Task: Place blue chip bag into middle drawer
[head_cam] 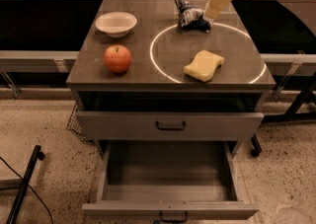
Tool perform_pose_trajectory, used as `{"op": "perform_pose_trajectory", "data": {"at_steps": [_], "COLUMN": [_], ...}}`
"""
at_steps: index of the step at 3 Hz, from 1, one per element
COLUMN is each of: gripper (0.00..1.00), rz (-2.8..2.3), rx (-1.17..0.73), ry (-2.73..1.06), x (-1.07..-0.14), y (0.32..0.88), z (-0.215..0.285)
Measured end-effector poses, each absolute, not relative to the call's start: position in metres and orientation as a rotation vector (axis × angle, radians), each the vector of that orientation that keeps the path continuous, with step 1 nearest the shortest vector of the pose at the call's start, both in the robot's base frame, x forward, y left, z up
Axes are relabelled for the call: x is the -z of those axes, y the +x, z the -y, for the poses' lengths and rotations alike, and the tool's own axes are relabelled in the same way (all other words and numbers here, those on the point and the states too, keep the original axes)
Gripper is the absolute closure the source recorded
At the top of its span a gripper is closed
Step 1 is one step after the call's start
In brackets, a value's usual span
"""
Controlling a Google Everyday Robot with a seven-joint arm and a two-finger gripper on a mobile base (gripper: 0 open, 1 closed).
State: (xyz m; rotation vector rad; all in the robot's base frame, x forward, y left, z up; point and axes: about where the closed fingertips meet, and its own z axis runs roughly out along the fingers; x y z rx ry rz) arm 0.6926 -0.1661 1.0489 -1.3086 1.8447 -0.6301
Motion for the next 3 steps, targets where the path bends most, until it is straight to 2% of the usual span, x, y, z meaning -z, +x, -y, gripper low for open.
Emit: {"op": "perform_pose_trajectory", "data": {"at_steps": [1,2,3], "gripper": [0.00,0.00,0.00], "rz": [-1.845,-1.934,-2.016], "rx": [0.630,0.529,0.391], "ry": [-1.309,-1.227,-1.026], "x": [-1.049,-1.031,-0.997], "y": [0.693,0.710,0.773], "z": [0.166,0.160,0.136]}}
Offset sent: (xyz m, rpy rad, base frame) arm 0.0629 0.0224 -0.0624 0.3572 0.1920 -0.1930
